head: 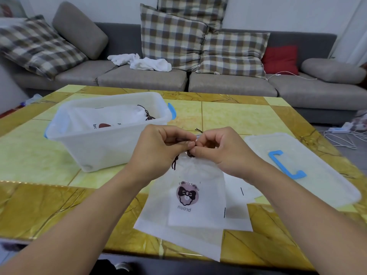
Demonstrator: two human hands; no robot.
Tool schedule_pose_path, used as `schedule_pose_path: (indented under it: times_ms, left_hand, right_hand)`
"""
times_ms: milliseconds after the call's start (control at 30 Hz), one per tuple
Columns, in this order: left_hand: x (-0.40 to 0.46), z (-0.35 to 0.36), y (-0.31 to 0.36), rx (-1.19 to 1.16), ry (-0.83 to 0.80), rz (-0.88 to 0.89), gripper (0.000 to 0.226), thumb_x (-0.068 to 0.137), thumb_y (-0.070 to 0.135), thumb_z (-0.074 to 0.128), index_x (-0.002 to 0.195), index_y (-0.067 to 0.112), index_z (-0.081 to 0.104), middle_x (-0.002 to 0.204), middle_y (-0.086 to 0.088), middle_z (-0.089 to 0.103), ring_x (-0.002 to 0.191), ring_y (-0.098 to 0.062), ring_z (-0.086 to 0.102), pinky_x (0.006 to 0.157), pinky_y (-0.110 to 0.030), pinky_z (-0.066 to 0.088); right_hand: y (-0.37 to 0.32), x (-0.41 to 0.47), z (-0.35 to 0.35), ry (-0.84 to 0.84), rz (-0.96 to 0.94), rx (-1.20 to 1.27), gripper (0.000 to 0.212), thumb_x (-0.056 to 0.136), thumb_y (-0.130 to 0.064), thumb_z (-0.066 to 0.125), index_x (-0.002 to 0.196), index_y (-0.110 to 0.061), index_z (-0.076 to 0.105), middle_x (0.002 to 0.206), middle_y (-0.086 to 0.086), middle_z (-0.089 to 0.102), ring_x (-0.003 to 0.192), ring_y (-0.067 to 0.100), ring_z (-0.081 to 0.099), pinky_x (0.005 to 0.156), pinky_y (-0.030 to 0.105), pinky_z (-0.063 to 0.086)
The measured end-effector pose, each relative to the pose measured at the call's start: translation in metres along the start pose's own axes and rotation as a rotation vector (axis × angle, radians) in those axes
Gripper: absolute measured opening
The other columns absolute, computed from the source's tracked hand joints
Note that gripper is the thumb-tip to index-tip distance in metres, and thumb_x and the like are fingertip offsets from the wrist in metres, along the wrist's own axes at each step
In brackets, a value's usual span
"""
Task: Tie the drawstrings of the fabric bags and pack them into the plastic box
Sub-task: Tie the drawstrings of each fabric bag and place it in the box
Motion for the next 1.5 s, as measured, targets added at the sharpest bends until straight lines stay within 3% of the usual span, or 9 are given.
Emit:
schedule_pose_path:
  times_ms: [167, 367, 500, 567, 700, 900, 1100, 1267, 1500]
  left_hand:
    - [-0.001, 0.001, 0.007, 0.018, 0.027, 0.065, 0.017, 0.084, -0.001, 0.075, 0.086, 0.016, 0.079, 0.078, -0.003, 0.078, 0.076, -0.017, 0.074, 0.077, -0.031, 0.061]
    - [-0.001, -0.001, 0.019, 0.16, 0.033, 0.212, 0.023, 0.083, -0.003, 0.075, 0.084, 0.019, 0.079, 0.075, 0.011, 0.076, 0.068, -0.001, 0.07, 0.061, -0.012, 0.05]
    - [-0.002, -0.001, 0.02, 0.133, 0.015, 0.22, 0.021, 0.083, -0.003, 0.075, 0.086, 0.017, 0.079, 0.077, 0.006, 0.077, 0.066, -0.001, 0.069, 0.055, -0.012, 0.047]
    - [-0.001, -0.003, 0.018, 0.068, 0.016, 0.188, 0.02, 0.083, -0.002, 0.075, 0.084, 0.018, 0.079, 0.076, 0.002, 0.077, 0.064, -0.005, 0.068, 0.052, -0.019, 0.049]
    - [-0.001, -0.006, 0.017, 0.067, 0.017, 0.188, 0.022, 0.083, 0.0, 0.076, 0.082, 0.021, 0.077, 0.077, 0.003, 0.077, 0.066, -0.009, 0.07, 0.054, -0.032, 0.054]
    - [-0.003, 0.001, 0.012, 0.07, -0.061, 0.172, 0.018, 0.08, -0.004, 0.077, 0.085, 0.014, 0.079, 0.081, 0.0, 0.077, 0.073, -0.007, 0.072, 0.068, -0.016, 0.053]
    - [-0.002, 0.0, 0.008, 0.042, -0.05, 0.119, 0.009, 0.08, 0.0, 0.078, 0.087, 0.006, 0.079, 0.074, -0.004, 0.076, 0.061, -0.003, 0.065, 0.057, -0.013, 0.047]
    - [-0.001, 0.002, 0.003, 0.055, -0.067, 0.102, 0.01, 0.08, 0.001, 0.079, 0.087, 0.007, 0.079, 0.08, -0.004, 0.077, 0.072, -0.011, 0.07, 0.068, -0.028, 0.057]
    - [-0.003, 0.001, 0.008, 0.057, -0.028, 0.133, 0.014, 0.08, -0.004, 0.077, 0.085, 0.01, 0.079, 0.081, 0.0, 0.078, 0.077, -0.01, 0.073, 0.078, -0.02, 0.057]
  right_hand:
    - [-0.012, -0.001, -0.002, 0.136, -0.139, -0.085, 0.024, 0.084, -0.01, 0.075, 0.065, -0.009, 0.06, 0.068, 0.004, 0.061, 0.048, 0.001, 0.043, 0.05, 0.012, 0.03]
    - [-0.017, -0.001, -0.003, 0.255, -0.242, -0.105, 0.03, 0.076, 0.002, 0.071, 0.057, -0.008, 0.051, 0.053, -0.002, 0.051, 0.051, 0.005, 0.038, 0.05, 0.016, 0.03]
    - [-0.028, -0.005, -0.004, 0.279, -0.313, -0.205, 0.024, 0.071, 0.003, 0.069, 0.058, 0.0, 0.049, 0.056, 0.012, 0.054, 0.052, 0.006, 0.038, 0.049, 0.018, 0.029]
    - [-0.026, -0.002, -0.005, 0.279, -0.28, -0.115, 0.024, 0.073, 0.006, 0.07, 0.06, 0.001, 0.05, 0.063, 0.016, 0.062, 0.054, 0.002, 0.05, 0.051, 0.025, 0.04]
    - [-0.01, 0.007, -0.004, 0.12, -0.119, 0.228, 0.028, 0.076, 0.014, 0.075, 0.067, -0.003, 0.055, 0.08, 0.027, 0.07, 0.066, 0.016, 0.065, 0.062, 0.031, 0.052]
    - [0.002, 0.004, 0.005, -0.203, 0.055, 0.394, 0.024, 0.063, -0.003, 0.08, 0.076, -0.009, 0.06, 0.068, 0.006, 0.065, 0.063, 0.017, 0.063, 0.059, 0.024, 0.054]
    - [0.005, 0.004, -0.012, -0.167, 0.056, 0.357, 0.025, 0.065, -0.003, 0.079, 0.086, -0.006, 0.067, 0.068, 0.008, 0.067, 0.06, 0.016, 0.065, 0.058, 0.023, 0.054]
    - [0.004, 0.003, -0.016, -0.181, 0.031, 0.233, 0.025, 0.084, 0.005, 0.072, 0.106, -0.005, 0.067, 0.084, 0.008, 0.074, 0.067, 0.014, 0.06, 0.057, 0.024, 0.048]
    - [0.014, -0.002, -0.001, -0.314, 0.273, 0.689, 0.032, 0.1, 0.002, 0.047, 0.129, -0.005, 0.059, 0.082, 0.001, 0.056, 0.057, 0.008, 0.033, 0.043, 0.015, 0.026]
Point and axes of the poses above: each hand's wrist, its own x-axis towards the middle knuckle, its own z-axis out of the palm, y = z × x, the point moved 8 cm from there along x, towards the middle knuckle
